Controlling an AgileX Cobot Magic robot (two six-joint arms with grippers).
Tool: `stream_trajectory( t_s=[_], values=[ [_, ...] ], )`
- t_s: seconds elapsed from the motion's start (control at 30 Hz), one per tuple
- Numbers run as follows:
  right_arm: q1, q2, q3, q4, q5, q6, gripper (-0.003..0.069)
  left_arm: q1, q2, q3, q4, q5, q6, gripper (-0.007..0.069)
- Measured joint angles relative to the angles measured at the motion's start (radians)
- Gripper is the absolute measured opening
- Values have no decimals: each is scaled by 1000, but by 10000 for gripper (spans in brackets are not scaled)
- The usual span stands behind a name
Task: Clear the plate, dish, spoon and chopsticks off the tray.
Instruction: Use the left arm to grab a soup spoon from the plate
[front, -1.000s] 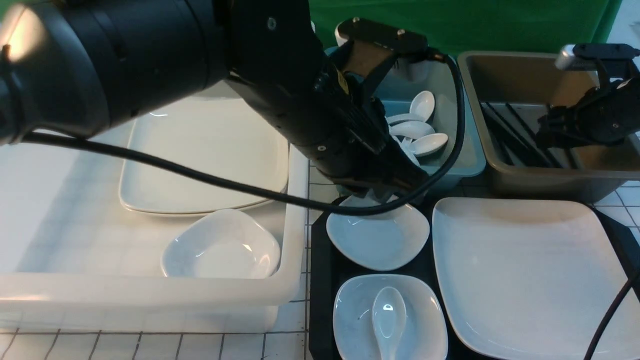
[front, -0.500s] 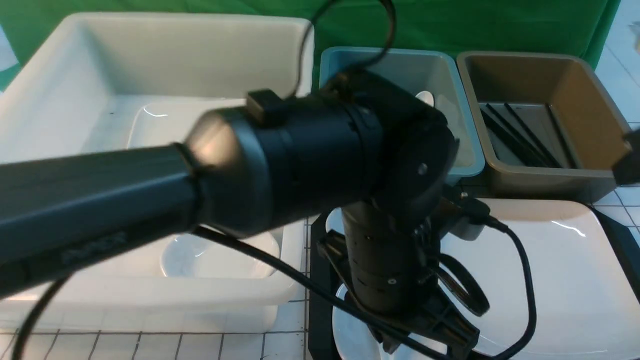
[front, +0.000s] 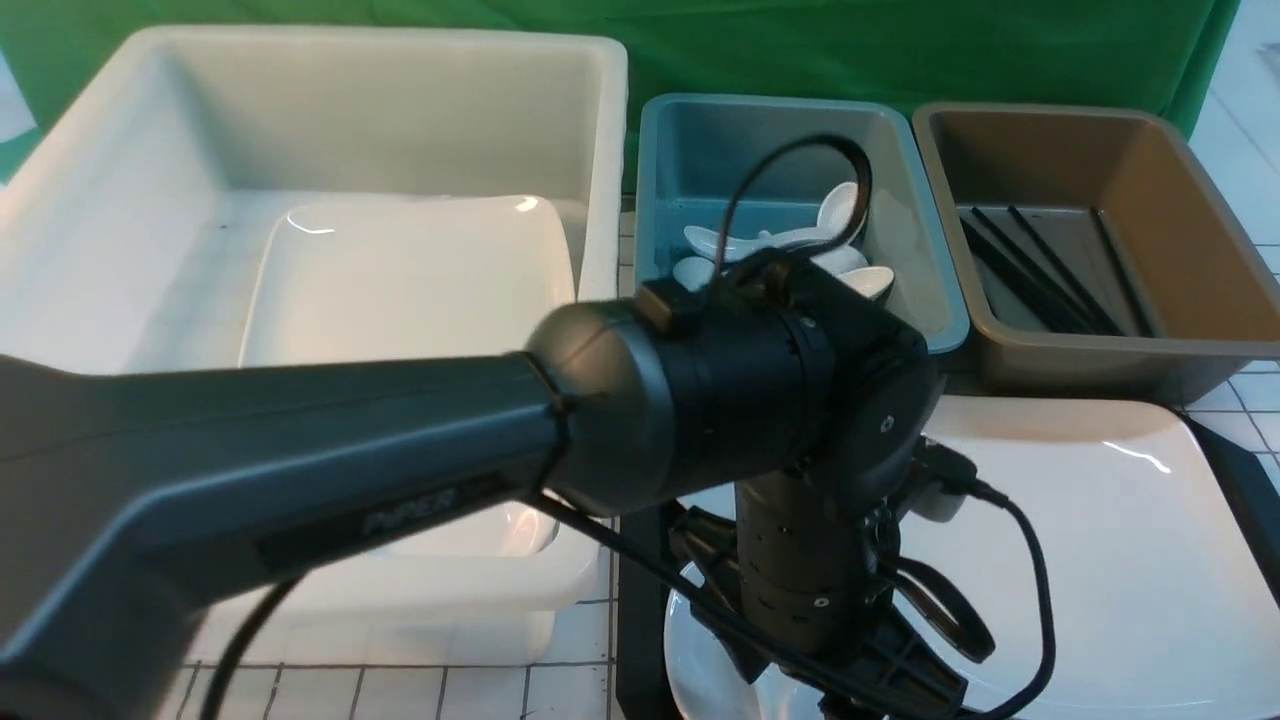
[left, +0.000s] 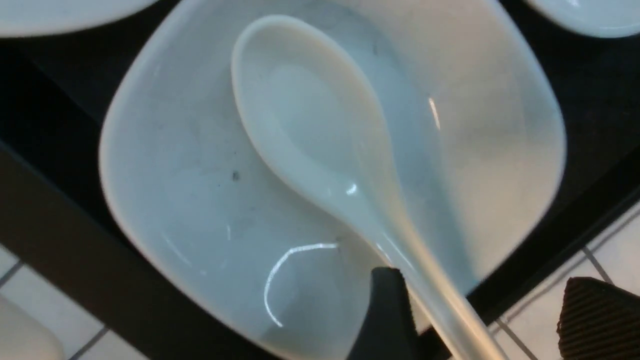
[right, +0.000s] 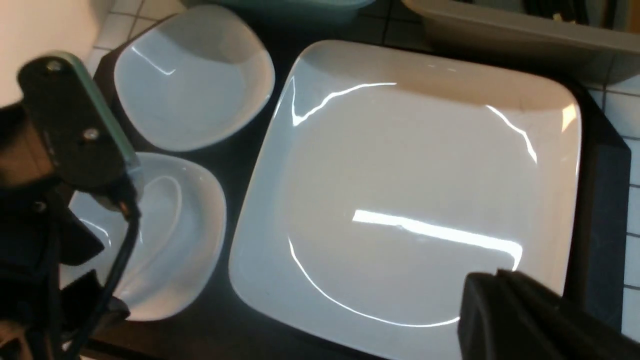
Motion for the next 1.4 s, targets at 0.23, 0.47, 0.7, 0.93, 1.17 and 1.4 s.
stream_trajectory(
  t_s=[0.23, 0.47, 0.7, 0.93, 1.17, 1.4],
  values=[
    [0, 1, 0, 0, -2, 0, 1, 0, 43, -1, -2, -15, -1, 399],
    [0, 1, 0, 0, -2, -1, 15, 0, 67, -1, -4, -15, -49, 352],
    [0, 1, 0, 1, -2, -1, 24, 0, 84, -2, 4, 1, -102, 376],
    [0, 1, 0, 2, -2, -1, 35, 0, 89, -2, 2, 1, -110, 410],
    [0, 1, 0, 2, -2, -24, 41, 0, 89, -2, 1, 17, -130, 303],
    [0, 1, 0, 2, -2, -27, 51, 0, 89, -4, 0, 24, -131, 127]
  ],
)
